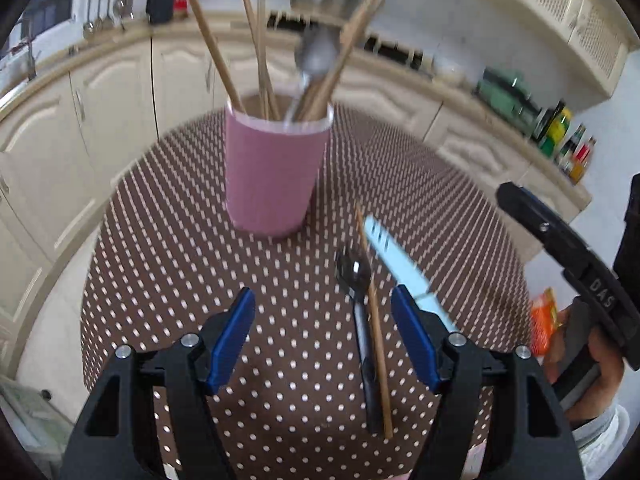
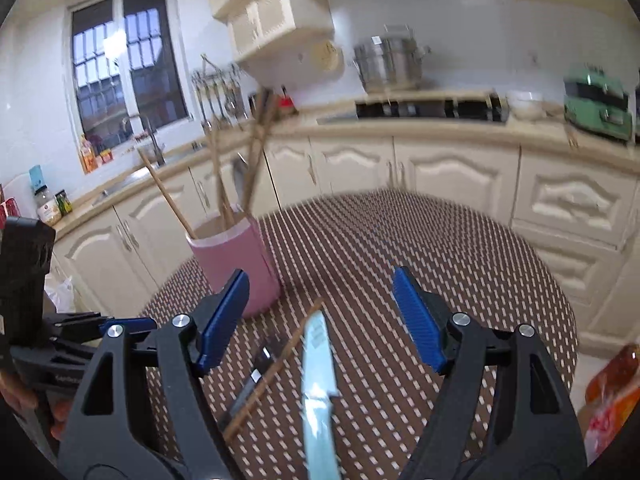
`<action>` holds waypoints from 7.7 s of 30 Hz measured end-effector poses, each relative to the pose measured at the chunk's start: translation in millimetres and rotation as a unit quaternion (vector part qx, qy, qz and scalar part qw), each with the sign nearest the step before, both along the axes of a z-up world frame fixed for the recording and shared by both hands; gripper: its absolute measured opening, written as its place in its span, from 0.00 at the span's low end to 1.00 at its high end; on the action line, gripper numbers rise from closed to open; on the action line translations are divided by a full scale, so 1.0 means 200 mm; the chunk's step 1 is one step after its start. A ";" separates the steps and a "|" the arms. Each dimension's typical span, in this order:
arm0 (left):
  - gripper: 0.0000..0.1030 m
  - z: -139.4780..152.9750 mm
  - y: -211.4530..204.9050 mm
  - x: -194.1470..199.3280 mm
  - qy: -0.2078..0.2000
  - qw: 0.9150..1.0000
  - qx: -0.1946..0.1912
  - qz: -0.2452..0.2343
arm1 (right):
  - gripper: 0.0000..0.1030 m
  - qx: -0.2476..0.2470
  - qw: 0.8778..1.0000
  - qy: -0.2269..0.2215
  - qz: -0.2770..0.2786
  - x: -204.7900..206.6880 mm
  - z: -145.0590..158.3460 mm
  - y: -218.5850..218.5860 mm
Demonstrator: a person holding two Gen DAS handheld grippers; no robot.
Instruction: Organize utensils
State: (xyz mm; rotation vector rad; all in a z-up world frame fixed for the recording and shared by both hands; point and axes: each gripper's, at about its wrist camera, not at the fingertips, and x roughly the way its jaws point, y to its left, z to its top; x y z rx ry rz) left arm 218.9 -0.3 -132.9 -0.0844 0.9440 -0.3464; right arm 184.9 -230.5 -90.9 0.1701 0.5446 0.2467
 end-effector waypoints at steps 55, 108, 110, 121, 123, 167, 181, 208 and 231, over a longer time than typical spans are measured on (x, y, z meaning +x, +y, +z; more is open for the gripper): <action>0.10 -0.13 -0.17 0.18 0.005 0.999 0.046 0.005 | 0.44 -0.161 0.927 0.317 0.115 0.43 -0.34 0.35; 0.11 0.56 0.01 0.22 -0.414 0.899 -0.107 0.095 | 0.26 0.047 0.987 -0.035 0.148 0.44 0.55 0.33; 0.11 0.54 0.03 0.26 -0.412 0.898 -0.120 0.099 | 0.26 0.041 0.988 -0.039 0.146 0.46 0.55 0.35; 0.11 0.37 0.06 0.39 -0.383 0.910 -0.120 0.104 | 0.26 0.050 0.987 -0.033 0.147 0.60 0.47 0.42; 0.11 0.34 0.06 0.39 -0.377 0.913 -0.116 0.103 | 0.26 0.047 0.987 -0.028 0.149 0.60 0.44 0.44; 0.45 0.14 0.30 0.20 -0.194 0.968 -0.101 0.121 | 0.49 0.009 0.990 0.036 0.133 0.54 0.17 0.53; 0.45 -0.06 0.20 0.28 0.030 0.995 -0.018 0.097 | 0.49 -0.039 0.992 0.084 0.082 0.41 0.07 0.39; 0.10 -0.21 0.16 0.31 0.069 0.991 0.030 0.107 | 0.29 -0.114 0.943 0.288 0.119 0.46 -0.34 0.48; 0.03 -0.03 0.18 0.04 0.013 0.997 -0.052 0.061 | 0.05 -0.025 0.973 0.210 0.098 0.33 -0.11 0.09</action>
